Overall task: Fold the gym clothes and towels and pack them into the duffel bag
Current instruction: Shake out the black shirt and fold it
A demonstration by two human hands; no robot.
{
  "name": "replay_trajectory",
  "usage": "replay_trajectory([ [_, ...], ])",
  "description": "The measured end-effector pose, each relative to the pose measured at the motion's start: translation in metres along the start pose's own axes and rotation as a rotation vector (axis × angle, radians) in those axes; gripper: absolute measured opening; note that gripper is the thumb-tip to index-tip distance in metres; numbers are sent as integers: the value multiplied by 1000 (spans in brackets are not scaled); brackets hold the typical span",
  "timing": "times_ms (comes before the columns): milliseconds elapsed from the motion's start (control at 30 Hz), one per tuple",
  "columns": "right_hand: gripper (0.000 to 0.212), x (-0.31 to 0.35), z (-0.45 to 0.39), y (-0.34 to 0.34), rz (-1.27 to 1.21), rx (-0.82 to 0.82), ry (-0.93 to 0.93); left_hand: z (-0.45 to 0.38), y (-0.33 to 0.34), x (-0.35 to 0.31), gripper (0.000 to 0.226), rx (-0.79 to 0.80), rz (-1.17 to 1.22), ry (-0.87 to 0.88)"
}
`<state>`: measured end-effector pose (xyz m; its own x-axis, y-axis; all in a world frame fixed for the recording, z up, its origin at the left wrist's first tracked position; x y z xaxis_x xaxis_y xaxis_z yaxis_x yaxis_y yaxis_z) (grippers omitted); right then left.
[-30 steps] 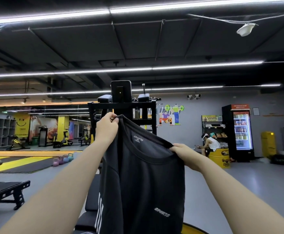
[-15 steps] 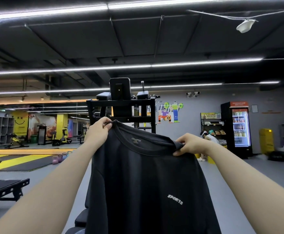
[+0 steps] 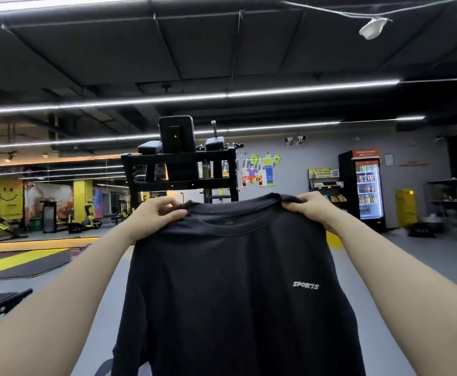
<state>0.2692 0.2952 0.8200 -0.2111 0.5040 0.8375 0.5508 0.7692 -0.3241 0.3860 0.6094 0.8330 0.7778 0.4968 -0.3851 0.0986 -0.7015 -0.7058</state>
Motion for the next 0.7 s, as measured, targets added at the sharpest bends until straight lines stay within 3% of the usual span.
replay_trajectory([
  [167,24,-10,0,-7,161,13,-7,3,4,-1,11,122,-21,0],
  [333,16,-8,1,-9,336,-88,-51,-3,-2,11,18,-54,-195,-63],
  [500,14,-10,1,-9,473,-171,-34,-2,0,16,29,-106,-254,-127],
  [700,19,-10,5,4,376,-109,6,-1,3,21,31,-114,-262,-156],
])
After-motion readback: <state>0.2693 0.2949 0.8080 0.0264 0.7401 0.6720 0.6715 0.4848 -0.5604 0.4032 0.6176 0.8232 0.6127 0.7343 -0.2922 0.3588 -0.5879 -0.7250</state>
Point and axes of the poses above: each hand's wrist, its own z-axis away from the middle knuckle, its own y-axis out of the palm, x = y × z, the point moved 7 cm from there along -z, towards the middle knuckle, and after that the axes turned 7 degrees about -z, right-handed, at the moved point
